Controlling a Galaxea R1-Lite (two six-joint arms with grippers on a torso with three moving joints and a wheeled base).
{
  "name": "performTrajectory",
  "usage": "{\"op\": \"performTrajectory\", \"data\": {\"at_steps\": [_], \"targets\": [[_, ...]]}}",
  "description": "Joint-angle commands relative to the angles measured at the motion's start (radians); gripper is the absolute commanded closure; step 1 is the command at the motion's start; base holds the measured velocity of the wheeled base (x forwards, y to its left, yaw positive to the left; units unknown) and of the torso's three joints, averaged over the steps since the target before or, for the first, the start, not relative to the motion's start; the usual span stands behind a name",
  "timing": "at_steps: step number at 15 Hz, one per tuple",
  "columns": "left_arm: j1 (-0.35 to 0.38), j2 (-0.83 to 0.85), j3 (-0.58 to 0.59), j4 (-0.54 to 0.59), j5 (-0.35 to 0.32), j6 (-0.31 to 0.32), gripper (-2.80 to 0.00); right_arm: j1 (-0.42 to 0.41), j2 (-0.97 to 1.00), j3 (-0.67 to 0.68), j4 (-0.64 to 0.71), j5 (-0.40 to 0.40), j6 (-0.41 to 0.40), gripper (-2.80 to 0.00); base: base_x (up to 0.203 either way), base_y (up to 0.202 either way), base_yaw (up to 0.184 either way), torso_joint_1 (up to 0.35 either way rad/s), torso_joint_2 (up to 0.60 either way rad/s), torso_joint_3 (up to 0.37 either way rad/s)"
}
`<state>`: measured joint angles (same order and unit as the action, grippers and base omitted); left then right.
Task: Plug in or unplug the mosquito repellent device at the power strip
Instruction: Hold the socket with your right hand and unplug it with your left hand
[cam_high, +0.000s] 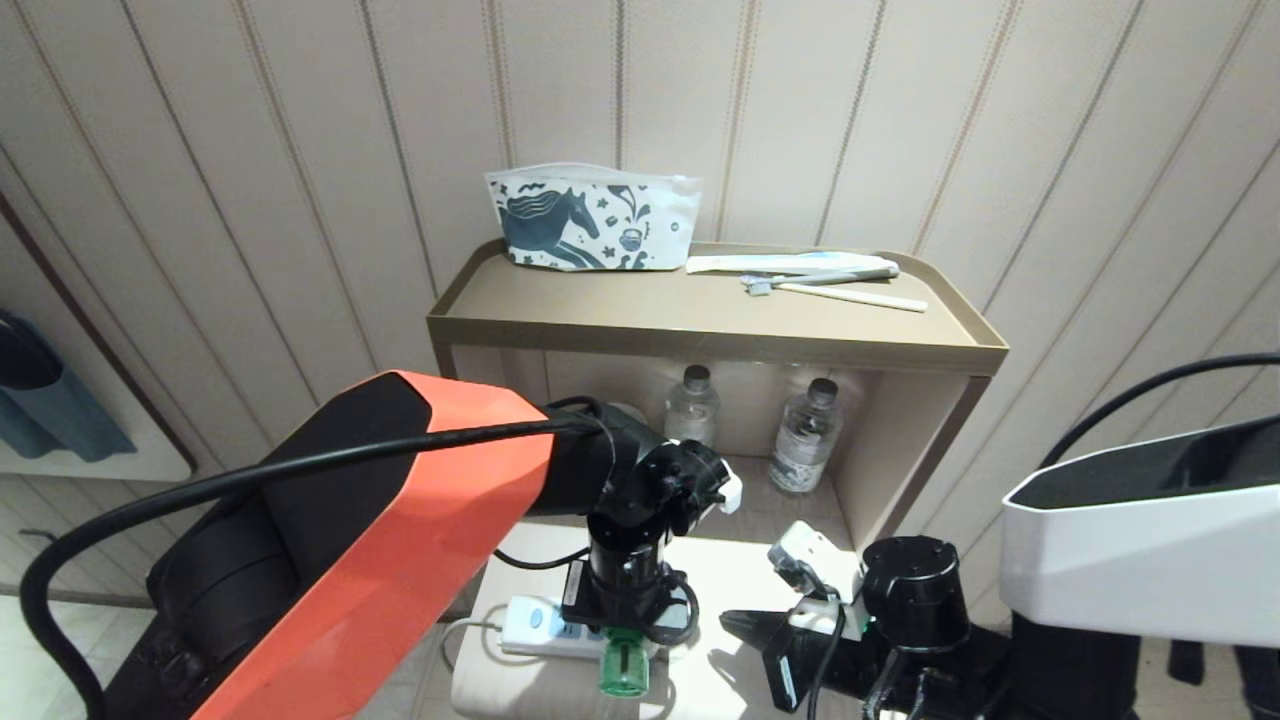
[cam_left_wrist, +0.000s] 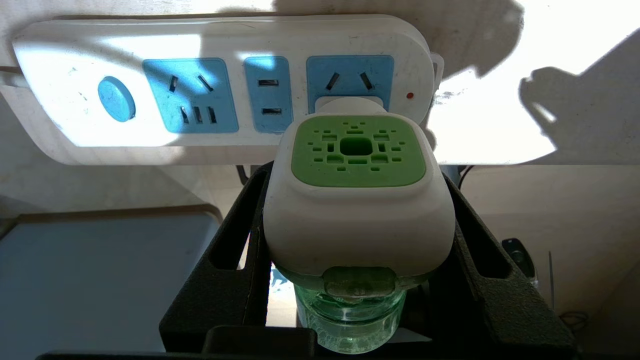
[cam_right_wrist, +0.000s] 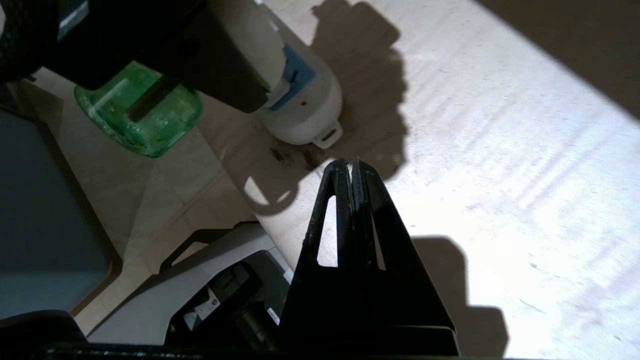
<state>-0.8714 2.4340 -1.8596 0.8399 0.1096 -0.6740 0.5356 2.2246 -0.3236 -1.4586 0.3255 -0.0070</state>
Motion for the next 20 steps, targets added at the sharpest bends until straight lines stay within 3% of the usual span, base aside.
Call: {"op": "performTrajectory", "data": {"at_steps": [1, 4, 14, 20], "targets": [[-0.009, 0.045, -0.058, 0.027, 0.002, -0.004, 0.00, 0.033, 0.142, 0.000, -0.083, -0.001, -0.005, 0.00, 0.000, 0.000, 0.000, 0.000, 0.00, 0.000], [-0.032, 0.065, -0.066, 0.033, 0.038, -0.004, 0.00, 0.057, 0.225, -0.042, -0.111, 0.000, -0.001, 0.00, 0.000, 0.000, 0.000, 0.000, 0.00, 0.000], [-0.032, 0.088, -0.066, 0.022, 0.038, -0.006, 0.00, 0.064, 0.232, -0.175, -0.111, 0.006, 0.004, 0.00, 0.000, 0.000, 0.000, 0.000, 0.00, 0.000], [-0.032, 0.088, -0.066, 0.027, 0.044, -0.003, 0.00, 0.076, 0.227, -0.288, -0.019, 0.012, 0.007, 0.00, 0.000, 0.000, 0.000, 0.000, 0.00, 0.000]]}}
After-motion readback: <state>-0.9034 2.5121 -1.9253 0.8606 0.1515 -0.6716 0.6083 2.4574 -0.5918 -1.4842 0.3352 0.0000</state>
